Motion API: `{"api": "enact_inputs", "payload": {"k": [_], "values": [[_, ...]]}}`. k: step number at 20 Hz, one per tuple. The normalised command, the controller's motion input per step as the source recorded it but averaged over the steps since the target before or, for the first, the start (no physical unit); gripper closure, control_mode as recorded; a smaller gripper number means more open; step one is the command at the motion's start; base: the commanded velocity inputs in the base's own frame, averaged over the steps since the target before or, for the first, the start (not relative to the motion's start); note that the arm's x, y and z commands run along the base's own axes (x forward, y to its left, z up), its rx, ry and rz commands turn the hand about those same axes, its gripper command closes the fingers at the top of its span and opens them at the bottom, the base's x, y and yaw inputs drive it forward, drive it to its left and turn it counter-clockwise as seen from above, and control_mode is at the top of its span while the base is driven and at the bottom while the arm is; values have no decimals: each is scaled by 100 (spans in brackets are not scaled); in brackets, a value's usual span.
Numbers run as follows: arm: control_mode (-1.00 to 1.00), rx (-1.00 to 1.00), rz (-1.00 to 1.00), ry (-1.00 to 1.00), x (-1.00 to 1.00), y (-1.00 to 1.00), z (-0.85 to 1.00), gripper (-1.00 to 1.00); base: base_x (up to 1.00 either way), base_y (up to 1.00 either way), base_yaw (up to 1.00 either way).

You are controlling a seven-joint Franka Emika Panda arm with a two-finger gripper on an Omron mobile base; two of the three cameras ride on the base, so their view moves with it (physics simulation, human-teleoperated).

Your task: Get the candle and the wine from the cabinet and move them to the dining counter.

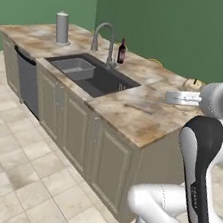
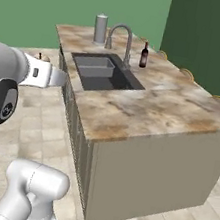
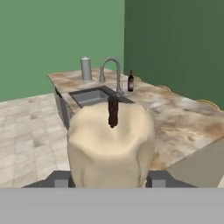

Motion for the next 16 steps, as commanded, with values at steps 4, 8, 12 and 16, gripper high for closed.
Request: {"api": "enact_inputs", "payload": {"k": [4, 8, 12, 16], "values": [[100, 0, 0, 0, 0, 0, 0, 100, 0, -100, 23], [100, 0, 0, 0, 0, 0, 0, 100, 1, -95, 49], [100, 0, 0, 0, 0, 0, 0, 100, 0, -66, 66], [100, 0, 0, 0, 0, 0, 0, 100, 0, -67, 66]]}}
